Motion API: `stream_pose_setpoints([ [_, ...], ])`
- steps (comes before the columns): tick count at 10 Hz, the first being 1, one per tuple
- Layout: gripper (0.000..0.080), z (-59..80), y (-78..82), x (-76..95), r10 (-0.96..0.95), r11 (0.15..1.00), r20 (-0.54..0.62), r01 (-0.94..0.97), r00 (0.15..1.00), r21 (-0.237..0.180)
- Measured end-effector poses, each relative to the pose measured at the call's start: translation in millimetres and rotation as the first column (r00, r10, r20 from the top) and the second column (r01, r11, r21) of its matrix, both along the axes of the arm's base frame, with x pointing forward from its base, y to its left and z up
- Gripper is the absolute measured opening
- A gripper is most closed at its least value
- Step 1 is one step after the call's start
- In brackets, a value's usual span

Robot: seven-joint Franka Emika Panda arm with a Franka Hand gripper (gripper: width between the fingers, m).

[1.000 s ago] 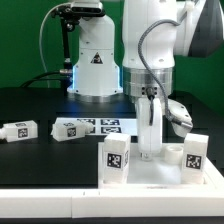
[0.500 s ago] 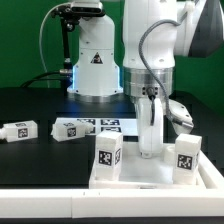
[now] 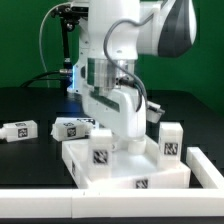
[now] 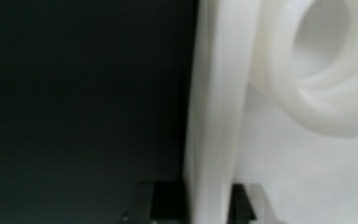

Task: Assemble square table

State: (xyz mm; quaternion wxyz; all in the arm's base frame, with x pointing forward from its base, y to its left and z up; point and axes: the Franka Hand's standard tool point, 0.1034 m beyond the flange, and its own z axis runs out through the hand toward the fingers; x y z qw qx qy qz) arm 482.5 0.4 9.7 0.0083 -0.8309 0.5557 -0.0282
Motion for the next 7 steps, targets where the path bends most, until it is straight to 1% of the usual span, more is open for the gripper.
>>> stream_pose_setpoints([
  [1,0.0055,-0.1,4.2,-0.5,0.048,0.999,-0.006,-0.048,0.999,0.002],
  [3,0.0055,-1.5,1.9,-2.3,0.191,0.982,-0.013,-0.191,0.982,-0.006],
  [4,0.0055,-1.0,-4.5,-1.9,0.241,0.970,-0.015,-0.241,0.970,-0.010],
  [5,0.0055,1.6,-20.1,2.2,0.385,0.923,-0.029,-0.385,0.923,0.001],
  [6,0.0055,4.8,-33.1,12.5,0.484,0.875,-0.023,-0.484,0.875,0.007],
  [7,0.0055,2.6,-30.9,14.0,0.563,0.826,-0.031,-0.563,0.826,0.002],
])
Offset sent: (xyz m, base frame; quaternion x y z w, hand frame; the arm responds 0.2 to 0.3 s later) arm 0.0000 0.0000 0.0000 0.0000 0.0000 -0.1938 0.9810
